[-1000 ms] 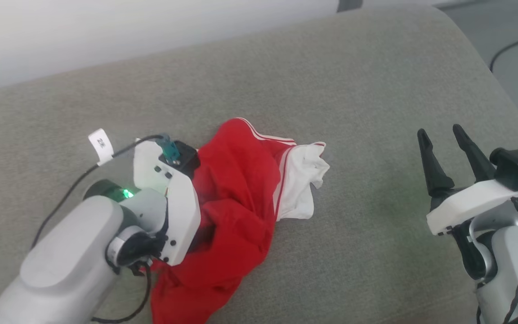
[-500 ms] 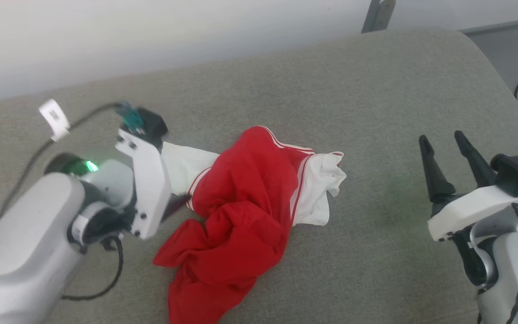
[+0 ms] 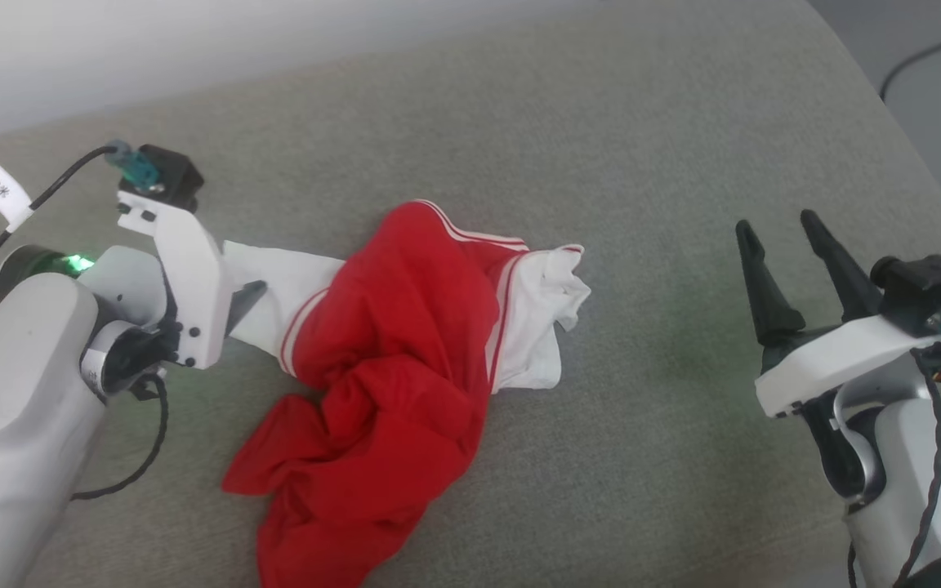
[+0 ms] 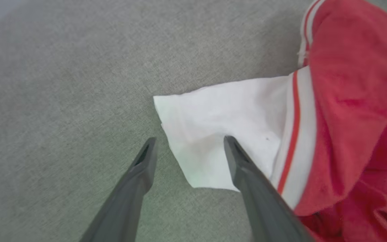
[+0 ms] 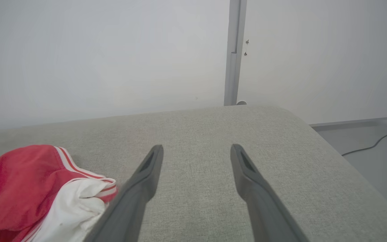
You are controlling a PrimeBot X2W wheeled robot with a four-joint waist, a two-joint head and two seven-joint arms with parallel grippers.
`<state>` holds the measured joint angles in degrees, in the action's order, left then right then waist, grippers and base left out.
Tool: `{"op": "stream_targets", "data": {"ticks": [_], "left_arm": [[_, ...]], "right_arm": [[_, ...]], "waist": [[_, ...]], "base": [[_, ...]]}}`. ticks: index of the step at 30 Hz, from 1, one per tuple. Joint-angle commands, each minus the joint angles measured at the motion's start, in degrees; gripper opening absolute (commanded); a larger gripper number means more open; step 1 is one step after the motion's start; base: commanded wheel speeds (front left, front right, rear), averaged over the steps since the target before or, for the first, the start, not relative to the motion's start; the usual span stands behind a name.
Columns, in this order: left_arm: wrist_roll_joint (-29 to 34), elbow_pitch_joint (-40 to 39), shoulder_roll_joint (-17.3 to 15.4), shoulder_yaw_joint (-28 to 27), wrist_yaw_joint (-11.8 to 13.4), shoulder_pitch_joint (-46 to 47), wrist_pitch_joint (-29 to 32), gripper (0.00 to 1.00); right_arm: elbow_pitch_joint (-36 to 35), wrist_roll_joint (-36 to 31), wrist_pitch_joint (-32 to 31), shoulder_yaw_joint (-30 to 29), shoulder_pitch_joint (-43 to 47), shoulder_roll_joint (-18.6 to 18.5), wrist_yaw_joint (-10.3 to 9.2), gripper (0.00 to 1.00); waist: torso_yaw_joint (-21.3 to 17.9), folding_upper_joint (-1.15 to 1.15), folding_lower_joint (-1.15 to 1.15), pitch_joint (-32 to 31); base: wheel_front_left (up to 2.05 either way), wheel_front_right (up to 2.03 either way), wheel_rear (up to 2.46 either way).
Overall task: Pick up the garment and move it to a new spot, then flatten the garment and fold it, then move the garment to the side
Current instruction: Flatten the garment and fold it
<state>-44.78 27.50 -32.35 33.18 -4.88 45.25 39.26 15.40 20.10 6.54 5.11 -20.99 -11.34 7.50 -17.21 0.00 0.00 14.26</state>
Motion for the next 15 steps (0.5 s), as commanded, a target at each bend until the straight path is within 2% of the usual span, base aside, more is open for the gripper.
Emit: {"op": "stream_targets", "data": {"ticks": [1,9,10,11,15], "left_arm": [[0.9,1.1,0.0,0.1,-0.4,0.9,-0.5,1.00],[0.1,12.0,3.0,1.7,-0.4,1.4,1.2,1.00],[0.1,12.9,3.4,2.3,-0.5,1.4,1.9,0.46],[0.2,13.9,3.7,2.7,-0.7,1.4,2.5,0.00],[-0.5,16.0,4.9,3.2,-1.1,1.9,2.6,0.00]], "right_arm": [[0.1,0.4,0.3,0.0,-0.7,0.1,-0.02,1.00],[0.7,0.3,1.2,0.1,-1.6,0.0,-0.03,1.00],[0.8,0.3,1.3,0.1,-1.6,0.0,-0.03,1.00],[0.9,0.3,1.3,0.0,-1.8,0.0,-0.02,1.00],[1.1,0.1,1.4,-0.3,-1.9,0.1,-0.02,1.00]], "waist": [[-1.0,0.00,0.00,1.2],[-1.9,0.00,0.00,3.2],[-1.9,0.00,0.00,3.4],[-1.8,0.00,0.00,3.5],[-1.4,0.00,0.00,3.9]], "base": [[0.00,0.00,0.00],[0.00,0.00,0.00],[0.00,0.00,0.00],[0.00,0.00,0.00],[0.00,0.00,0.00]]}}
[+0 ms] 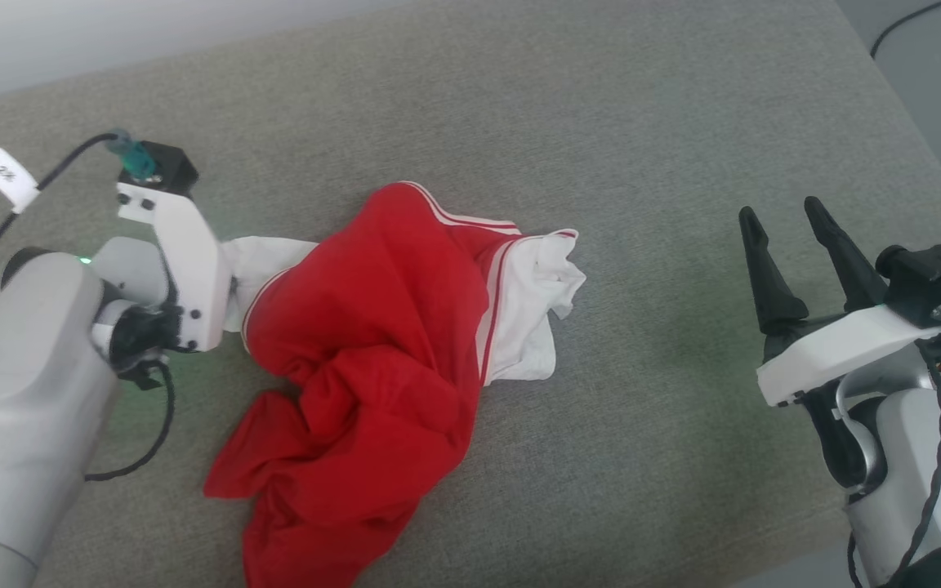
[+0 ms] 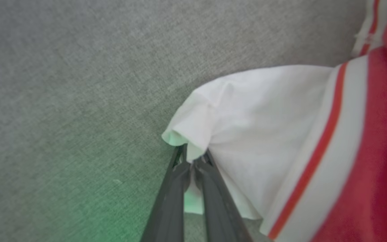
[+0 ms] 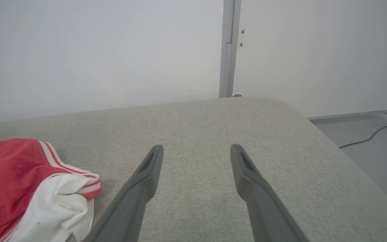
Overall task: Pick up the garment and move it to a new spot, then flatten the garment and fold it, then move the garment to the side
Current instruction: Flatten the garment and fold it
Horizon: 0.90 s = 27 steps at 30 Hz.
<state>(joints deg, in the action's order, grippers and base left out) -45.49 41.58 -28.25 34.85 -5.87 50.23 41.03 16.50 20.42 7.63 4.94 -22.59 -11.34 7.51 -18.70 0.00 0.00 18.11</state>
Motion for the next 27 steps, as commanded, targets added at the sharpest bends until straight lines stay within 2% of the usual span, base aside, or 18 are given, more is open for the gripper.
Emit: {"op": "stream_targets", "data": {"ticks": [1,7,11,13,16,21,27], "left_arm": [[0.1,2.1,0.8,1.5,-0.2,-2.7,0.8,0.00],[1.5,2.5,-2.3,0.4,0.8,0.2,-1.7,0.00],[1.7,-0.5,-3.5,-0.7,2.1,0.6,-3.5,0.00],[2.1,-2.1,-5.5,-1.3,2.8,0.1,-4.3,0.00],[2.0,-4.3,-8.6,-2.2,4.8,-2.3,-4.7,0.00],[2.5,-7.7,-14.3,-3.6,10.2,-7.2,-3.5,0.00],[0.2,-8.7,-16.2,-5.0,13.5,-14.0,-2.9,0.00]], "right_arm": [[0.0,-0.3,0.4,-0.2,-0.4,0.1,-0.03,1.00],[0.3,-0.7,0.3,-1.6,0.4,-0.6,-0.03,1.00],[0.2,-0.9,-0.3,-2.6,1.4,-1.3,-0.04,1.00],[-0.1,-1.2,-0.5,-2.9,2.0,-1.6,-0.04,1.00],[-0.5,-1.5,-1.2,-3.2,2.9,-1.9,-0.04,1.00],[-1.9,-1.9,-2.5,-3.5,4.1,-1.8,-0.04,1.00],[-2.8,-2.0,-3.4,-3.4,4.8,-2.0,-0.04,1.00]], "waist": [[0.3,0.00,0.00,0.1],[2.7,0.00,0.00,-0.8],[4.9,0.00,0.00,-2.4],[6.0,0.00,0.00,-3.3],[7.4,0.00,0.00,-4.7],[8.8,0.00,0.00,-6.2],[9.4,0.00,0.00,-6.8]], "base": [[0.00,0.00,0.00],[0.00,0.00,0.00],[0.00,0.00,0.00],[0.00,0.00,0.00],[0.00,0.00,0.00],[0.00,0.00,0.00],[0.00,0.00,0.00]]}}
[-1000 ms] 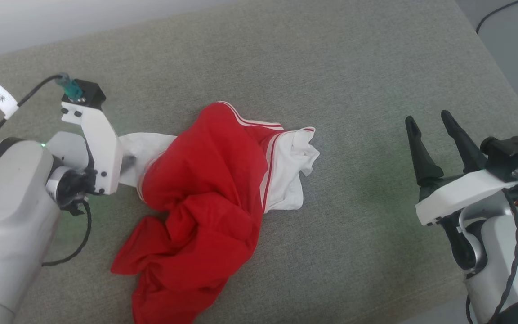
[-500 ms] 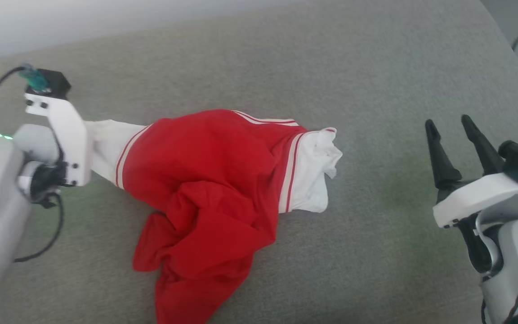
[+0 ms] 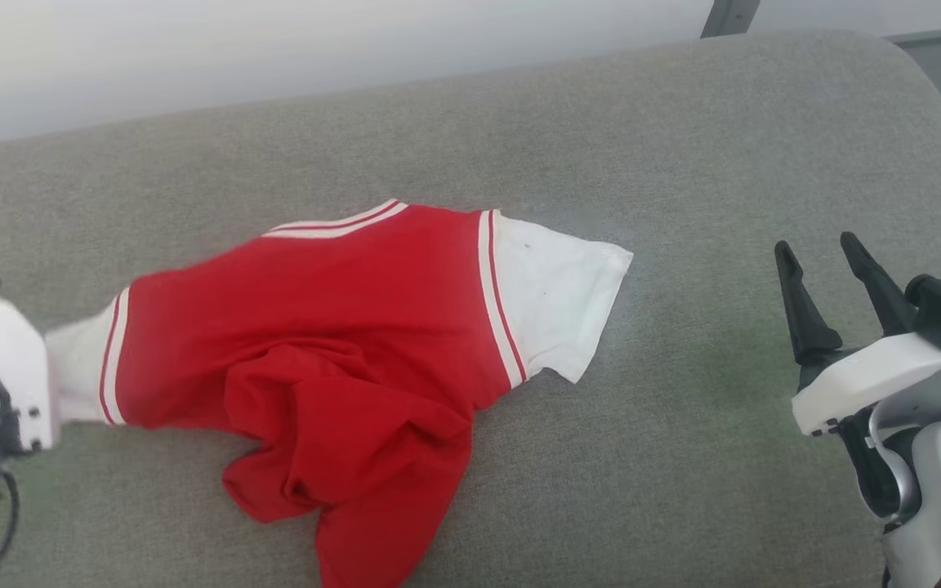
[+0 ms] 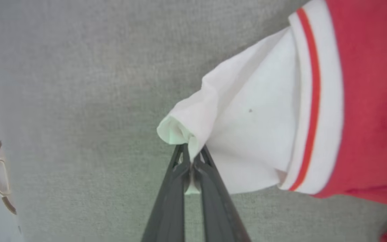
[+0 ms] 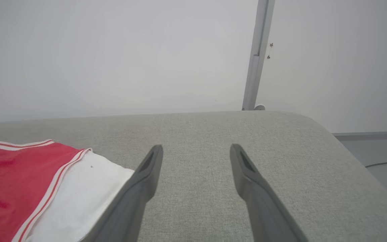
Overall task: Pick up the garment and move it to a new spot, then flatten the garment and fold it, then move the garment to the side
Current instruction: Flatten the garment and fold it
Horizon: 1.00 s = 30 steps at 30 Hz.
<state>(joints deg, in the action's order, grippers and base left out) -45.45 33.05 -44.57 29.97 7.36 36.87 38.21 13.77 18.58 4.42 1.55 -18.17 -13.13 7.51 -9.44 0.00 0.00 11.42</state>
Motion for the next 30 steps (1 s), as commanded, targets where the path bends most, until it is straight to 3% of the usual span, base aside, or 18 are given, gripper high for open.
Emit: {"op": "stream_targets", "data": {"ticks": [1,5,8,9,12,13,14,18,19,21,23,30], "left_arm": [[-0.6,-0.3,0.2,-0.4,0.5,-1.8,-0.4,0.00],[-3.5,0.7,2.0,-0.9,0.9,-6.5,-0.9,0.00],[-4.2,1.4,3.0,-1.2,0.9,-7.3,-1.4,0.17],[-4.4,1.5,3.1,-1.3,0.9,-7.2,-1.4,0.30],[-5.3,1.3,3.1,-1.4,-0.2,-7.0,-1.0,0.33],[-5.8,1.3,3.2,-1.7,-0.3,-6.9,-0.6,0.22],[-6.1,1.2,3.0,-1.4,-0.8,-7.2,0.2,0.00],[-6.4,0.6,1.9,-0.4,-0.4,-8.8,4.4,0.00],[-6.2,0.1,1.6,-0.7,0.0,-8.7,3.9,0.28],[-6.3,-0.7,1.2,-1.1,0.6,-8.8,3.3,0.43],[-6.0,-1.6,0.8,-1.2,0.9,-9.0,2.9,1.00],[-5.2,-6.2,-2.3,-2.5,1.6,-6.0,3.3,1.00]], "right_arm": [[-0.2,-0.2,-0.3,0.2,0.5,-0.1,-0.04,1.00],[-0.7,0.0,-0.8,0.6,0.5,-0.2,-0.04,1.00],[-1.0,0.1,-1.1,0.8,0.3,-0.3,-0.04,1.00],[-1.1,0.1,-1.2,0.8,0.2,-0.4,-0.04,1.00],[-1.3,0.1,-1.2,0.6,0.0,-0.5,-0.04,1.00],[-1.4,0.1,-1.2,0.5,0.1,-0.5,-0.04,1.00],[-1.5,0.1,-1.2,0.4,0.2,-0.6,-0.04,1.00],[-1.7,0.0,-1.3,-0.3,0.7,-0.6,-0.04,1.00],[-1.8,-0.1,-1.4,-0.4,0.8,-0.5,-0.04,1.00],[-1.9,-0.1,-1.3,-0.7,0.8,-0.4,-0.04,1.00],[-2.0,-0.2,-1.3,-0.9,0.9,-0.3,-0.04,1.00],[-2.3,-0.3,-1.3,-1.0,0.7,-0.2,-0.04,1.00]], "waist": [[0.1,0.00,0.00,-0.2],[0.2,0.00,0.00,-0.3],[0.2,0.00,0.00,-0.2],[0.2,0.00,0.00,-0.1],[0.2,0.00,0.00,-0.1],[0.2,0.00,0.00,-0.1],[0.3,0.00,0.00,-0.2],[0.5,0.00,0.00,-0.2],[0.6,0.00,0.00,-0.2],[0.7,0.00,0.00,0.0],[0.8,0.00,0.00,0.2],[1.0,0.00,0.00,0.3]], "base": [[0.00,0.00,0.00],[0.00,0.00,0.00],[0.00,0.00,0.00],[0.00,0.00,0.00],[0.00,0.00,0.00],[0.00,0.00,0.00],[0.00,0.00,0.00],[0.00,0.00,0.00],[0.00,0.00,0.00],[0.00,0.00,0.00],[0.00,0.00,0.00],[0.00,0.00,0.00]]}}
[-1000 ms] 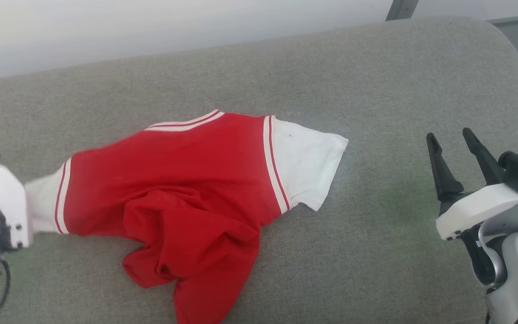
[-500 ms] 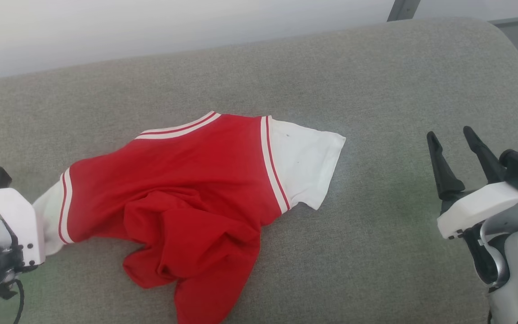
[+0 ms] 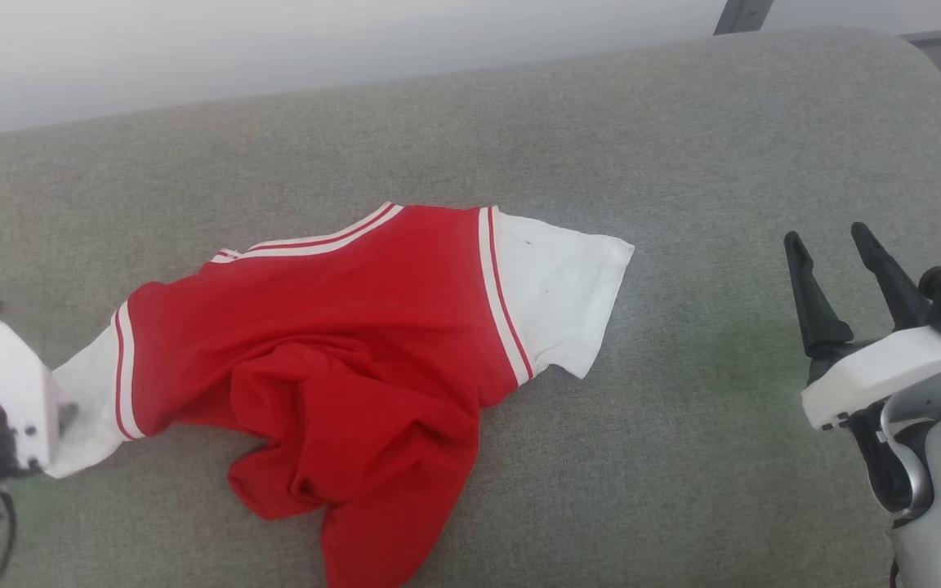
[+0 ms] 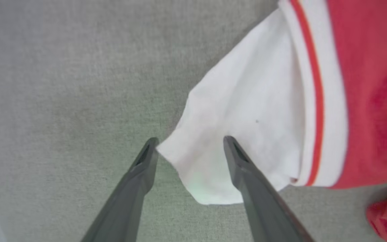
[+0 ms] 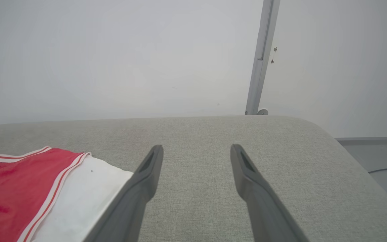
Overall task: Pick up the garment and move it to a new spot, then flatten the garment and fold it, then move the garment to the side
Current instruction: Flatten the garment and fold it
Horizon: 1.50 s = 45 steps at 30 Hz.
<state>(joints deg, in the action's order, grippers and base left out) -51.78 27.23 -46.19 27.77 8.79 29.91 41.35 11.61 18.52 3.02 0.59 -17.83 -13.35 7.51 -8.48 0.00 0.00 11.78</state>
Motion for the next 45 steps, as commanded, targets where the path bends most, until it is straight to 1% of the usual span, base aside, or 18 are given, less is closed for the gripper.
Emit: {"op": "stream_targets", "data": {"ticks": [1,5,6,10,14,21,24,26,27,28,30,31,33,36,39,45], "left_arm": [[1.2,-1.3,-1.3,-0.5,0.4,1.4,0.4,1.00],[2.9,-4.1,-3.3,-0.6,0.5,3.6,-0.2,1.00],[3.5,-4.3,-3.7,-0.2,0.0,3.9,-0.2,1.00],[4.3,-3.9,-3.9,0.3,-0.3,5.0,0.2,1.00],[3.6,-2.4,-2.8,1.1,-0.9,5.5,1.4,1.00],[5.2,0.9,-1.6,3.8,-1.8,6.4,2.8,1.00],[5.9,3.6,-0.8,4.3,-1.3,6.9,2.4,1.00],[5.8,5.7,-0.3,4.6,-1.6,6.9,2.1,1.00],[5.6,6.8,0.1,4.3,-1.3,7.1,1.6,1.00],[5.3,7.5,0.6,4.2,-1.7,7.2,1.1,1.00],[3.9,9.6,2.0,3.5,-1.3,7.1,0.9,0.98],[2.9,10.9,2.8,3.2,-0.9,7.0,1.7,0.00],[2.8,11.8,4.0,2.6,-1.4,7.8,0.0,0.00],[3.4,12.7,4.9,3.0,-3.0,9.4,-2.1,0.00],[4.2,14.0,6.1,3.6,-3.9,11.5,-3.1,0.00],[5.5,16.0,9.4,4.9,-5.7,16.6,-4.9,0.00]], "right_arm": [[-0.2,-0.2,0.1,0.0,0.4,0.0,-0.04,1.00],[-0.5,-0.2,0.0,0.0,0.3,0.0,-0.04,1.00],[-0.5,-0.1,0.0,0.1,0.2,0.0,-0.04,1.00],[-0.5,0.1,0.1,0.4,-0.1,0.0,-0.04,1.00],[-0.5,0.2,-0.1,0.8,-0.6,-0.3,-0.04,1.00],[-0.8,0.2,-0.5,1.3,-1.2,-0.8,-0.04,1.00],[-1.1,0.2,-0.9,1.6,-1.3,-0.9,-0.04,1.00],[-1.2,0.3,-1.0,1.9,-1.7,-1.0,-0.04,1.00],[-1.3,0.4,-1.2,2.0,-1.9,-1.0,-0.04,1.00],[-1.3,0.5,-1.3,2.1,-2.2,-1.1,-0.04,1.00],[-1.4,0.8,-1.7,2.4,-2.4,-1.4,-0.04,1.00],[-1.4,1.0,-1.9,2.7,-2.5,-1.5,-0.04,1.00],[-1.4,1.7,-2.5,3.2,-2.7,-1.8,-0.04,1.00],[-1.3,3.0,-3.7,4.3,-3.6,-2.7,-0.04,1.00],[-1.2,4.8,-5.1,5.7,-4.9,-3.6,-0.04,1.00],[0.3,8.5,-10.8,9.9,-9.5,-5.6,-0.04,1.00]], "waist": [[0.0,0.00,0.00,0.0],[-0.3,0.00,0.00,0.3],[-0.4,0.00,0.00,0.4],[-0.8,0.00,0.00,0.8],[-1.4,0.00,0.00,1.4],[-1.9,0.00,0.00,2.7],[-1.9,0.00,0.00,3.4],[-2.0,0.00,0.00,3.8],[-2.0,0.00,0.00,4.1],[-2.0,0.00,0.00,4.3],[-1.9,0.00,0.00,4.7],[-1.8,0.00,0.00,4.9],[-1.5,0.00,0.00,5.4],[-0.6,0.00,0.00,6.2],[0.6,0.00,0.00,7.0],[4.1,0.00,0.00,8.9]], "base": [[0.00,0.00,0.00],[0.00,0.00,0.00],[0.00,0.00,0.00],[0.00,0.00,0.00],[0.00,0.00,0.00],[0.00,0.00,0.00],[0.00,0.00,0.00],[0.00,0.00,0.00],[0.00,0.00,0.00],[0.00,0.00,0.00],[0.00,0.00,0.00],[0.00,0.00,0.00],[0.00,0.00,0.00],[0.00,0.00,0.00],[0.00,0.00,0.00],[0.00,0.00,0.00]]}}
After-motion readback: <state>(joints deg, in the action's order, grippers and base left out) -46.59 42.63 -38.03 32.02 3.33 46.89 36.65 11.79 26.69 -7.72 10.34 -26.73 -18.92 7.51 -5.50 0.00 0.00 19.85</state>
